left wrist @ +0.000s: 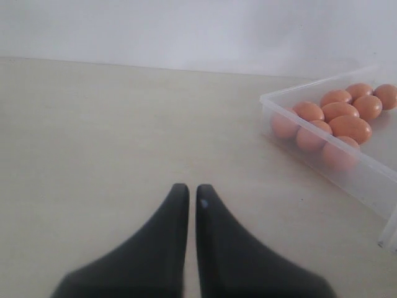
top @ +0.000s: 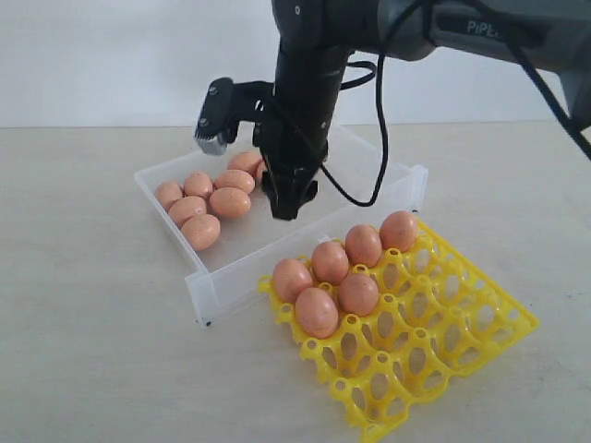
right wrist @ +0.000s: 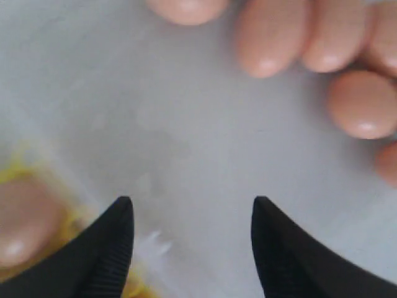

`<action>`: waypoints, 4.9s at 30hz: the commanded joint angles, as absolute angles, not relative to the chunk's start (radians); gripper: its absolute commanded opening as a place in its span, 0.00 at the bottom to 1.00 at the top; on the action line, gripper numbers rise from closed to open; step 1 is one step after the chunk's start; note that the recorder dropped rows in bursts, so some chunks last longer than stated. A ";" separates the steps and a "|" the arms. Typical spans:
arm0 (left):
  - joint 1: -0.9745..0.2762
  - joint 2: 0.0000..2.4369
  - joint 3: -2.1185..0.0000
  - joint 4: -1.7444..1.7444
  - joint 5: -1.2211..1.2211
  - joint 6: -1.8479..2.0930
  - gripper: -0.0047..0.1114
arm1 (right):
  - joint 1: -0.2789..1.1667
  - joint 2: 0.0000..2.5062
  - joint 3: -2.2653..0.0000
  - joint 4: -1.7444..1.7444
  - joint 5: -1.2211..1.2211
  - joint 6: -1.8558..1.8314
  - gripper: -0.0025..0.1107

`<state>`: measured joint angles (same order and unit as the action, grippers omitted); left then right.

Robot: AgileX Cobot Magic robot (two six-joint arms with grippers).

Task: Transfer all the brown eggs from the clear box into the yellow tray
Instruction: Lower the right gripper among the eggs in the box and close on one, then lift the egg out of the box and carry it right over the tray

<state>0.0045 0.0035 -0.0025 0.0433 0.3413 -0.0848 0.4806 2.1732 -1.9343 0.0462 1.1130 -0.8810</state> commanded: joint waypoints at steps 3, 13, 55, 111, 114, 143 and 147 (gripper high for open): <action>0.008 0.000 0.000 0.041 0.337 -0.086 0.08 | 0.336 2.230 -1.933 0.303 0.707 -0.709 0.46; 0.008 0.000 0.000 0.041 0.337 -0.086 0.08 | 0.193 2.386 -2.068 0.498 0.928 -1.004 0.46; 0.008 0.000 0.000 0.041 0.337 -0.086 0.08 | 0.361 2.570 -2.176 0.596 0.795 -1.292 0.07; 0.008 0.000 0.000 0.041 0.337 -0.086 0.08 | 0.060 1.881 -1.454 0.780 0.742 -1.083 0.02; 0.008 0.000 0.000 0.041 0.337 -0.086 0.08 | 0.078 1.675 -1.110 1.098 0.351 -1.336 0.02; 0.008 0.000 0.000 0.041 0.337 -0.086 0.08 | 0.111 1.497 -0.691 1.730 0.315 -1.861 0.02; 0.008 0.000 0.000 0.041 0.337 -0.086 0.08 | 0.111 1.497 -0.722 1.736 0.273 -1.885 0.02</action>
<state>0.0045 0.0035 -0.0025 0.0433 0.3413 -0.0848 0.1103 1.5018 -0.6969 1.7317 0.3072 -1.8620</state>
